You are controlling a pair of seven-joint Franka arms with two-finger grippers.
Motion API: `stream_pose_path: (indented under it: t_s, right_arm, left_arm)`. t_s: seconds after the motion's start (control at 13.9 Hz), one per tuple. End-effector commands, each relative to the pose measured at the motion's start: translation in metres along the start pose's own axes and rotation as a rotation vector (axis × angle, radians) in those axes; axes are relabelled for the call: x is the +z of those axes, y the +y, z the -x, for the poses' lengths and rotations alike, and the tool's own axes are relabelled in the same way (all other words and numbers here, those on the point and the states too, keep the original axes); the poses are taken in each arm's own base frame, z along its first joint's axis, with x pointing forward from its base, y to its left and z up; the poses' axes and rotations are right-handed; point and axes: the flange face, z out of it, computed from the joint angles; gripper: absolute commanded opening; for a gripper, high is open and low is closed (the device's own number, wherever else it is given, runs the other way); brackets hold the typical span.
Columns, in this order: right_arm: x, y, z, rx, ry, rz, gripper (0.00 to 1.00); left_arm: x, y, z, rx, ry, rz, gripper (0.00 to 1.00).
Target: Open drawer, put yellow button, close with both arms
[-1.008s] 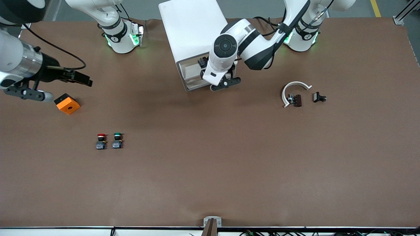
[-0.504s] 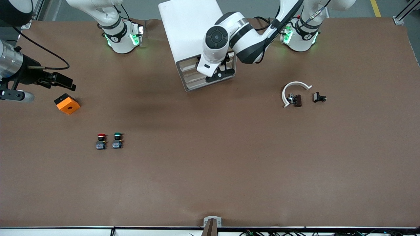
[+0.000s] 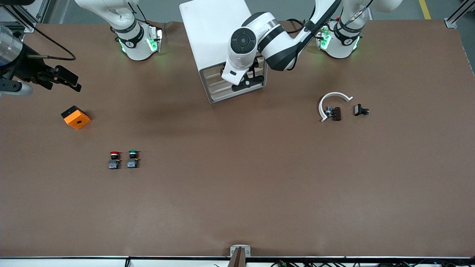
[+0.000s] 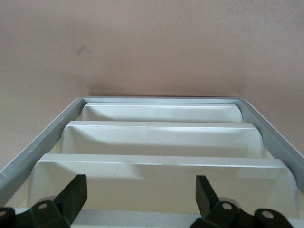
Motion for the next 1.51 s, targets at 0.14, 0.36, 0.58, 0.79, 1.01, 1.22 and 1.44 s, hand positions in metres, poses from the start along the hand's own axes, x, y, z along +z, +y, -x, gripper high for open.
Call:
stream_pose_path:
  t_s: [0.14, 0.36, 0.58, 0.79, 1.01, 1.22, 1.44]
  right_arm:
    - [-0.039, 0.004, 0.004, -0.023, 0.055, 0.078, 1.0]
    - [-0.046, 0.019, 0.005, -0.056, 0.047, 0.077, 1.0]
    - [-0.045, 0.019, 0.006, -0.059, 0.031, 0.076, 1.0]
    - [-0.04, 0.02, 0.006, -0.063, 0.019, 0.076, 1.0]
    - [-0.037, 0.022, 0.004, -0.063, 0.018, 0.067, 1.0]
    - [-0.026, 0.02, -0.003, -0.058, -0.003, 0.068, 1.0]
    - [-0.025, 0.018, -0.007, -0.061, 0.001, 0.068, 1.0]
  left_arm:
    - [-0.024, -0.011, -0.037, -0.074, -0.001, 0.054, 1.0]
    - [-0.039, -0.028, -0.077, -0.096, 0.07, 0.047, 1.0]
    - [-0.071, -0.056, -0.136, -0.123, 0.136, 0.058, 1.0]
    - [-0.111, -0.1, -0.191, -0.15, 0.177, 0.026, 1.0]
    - [-0.177, -0.14, -0.23, -0.237, 0.222, 0.054, 1.0]
    - [-0.248, -0.18, -0.26, -0.298, 0.254, 0.112, 1.0]
    - [-0.285, -0.225, -0.279, -0.215, 0.336, 0.006, 1.0]
